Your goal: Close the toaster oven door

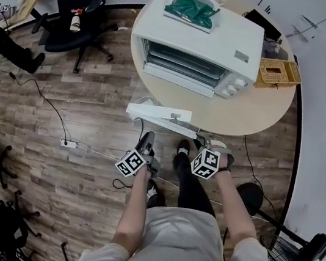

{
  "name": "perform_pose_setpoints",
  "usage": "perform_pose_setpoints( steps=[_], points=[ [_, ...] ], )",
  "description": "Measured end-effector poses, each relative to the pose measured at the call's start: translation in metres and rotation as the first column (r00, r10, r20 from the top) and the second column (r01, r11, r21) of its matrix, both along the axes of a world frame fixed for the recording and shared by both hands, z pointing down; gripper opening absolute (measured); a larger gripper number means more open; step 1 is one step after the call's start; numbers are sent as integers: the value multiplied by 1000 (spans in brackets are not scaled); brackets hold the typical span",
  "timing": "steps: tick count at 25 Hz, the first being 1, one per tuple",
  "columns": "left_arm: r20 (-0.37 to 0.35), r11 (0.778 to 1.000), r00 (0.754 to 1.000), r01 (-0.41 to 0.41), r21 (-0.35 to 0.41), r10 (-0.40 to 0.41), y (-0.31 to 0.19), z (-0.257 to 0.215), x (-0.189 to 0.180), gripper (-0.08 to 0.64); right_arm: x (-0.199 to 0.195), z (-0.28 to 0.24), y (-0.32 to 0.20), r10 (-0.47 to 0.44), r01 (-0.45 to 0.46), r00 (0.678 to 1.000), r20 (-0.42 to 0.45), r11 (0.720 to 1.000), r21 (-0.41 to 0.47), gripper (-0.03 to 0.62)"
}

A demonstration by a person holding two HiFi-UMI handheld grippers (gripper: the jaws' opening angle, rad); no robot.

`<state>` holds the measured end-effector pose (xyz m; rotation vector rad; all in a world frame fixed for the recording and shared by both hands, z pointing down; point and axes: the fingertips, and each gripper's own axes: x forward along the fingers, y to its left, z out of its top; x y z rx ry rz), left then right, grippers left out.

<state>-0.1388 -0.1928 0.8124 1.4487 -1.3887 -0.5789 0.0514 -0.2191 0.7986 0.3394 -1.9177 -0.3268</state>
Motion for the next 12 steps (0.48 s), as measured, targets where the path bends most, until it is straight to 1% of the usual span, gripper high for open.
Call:
perform_pose_setpoints(
  steps=[4, 8, 12],
  points=[
    [-25, 1000, 1000, 4, -11, -4, 1, 5, 7, 160, -1, 10, 1, -55, 57, 997, -54, 998, 38, 122],
    [-33, 1000, 999, 3, -12, -3, 1, 6, 11, 160, -4, 18, 1, -120, 132, 986, -112, 986, 103, 128],
    [-58, 1000, 998, 4, -9, -4, 1, 4, 17, 161, -1, 20, -6, -135, 161, 979, -152, 972, 174, 130]
  ],
)
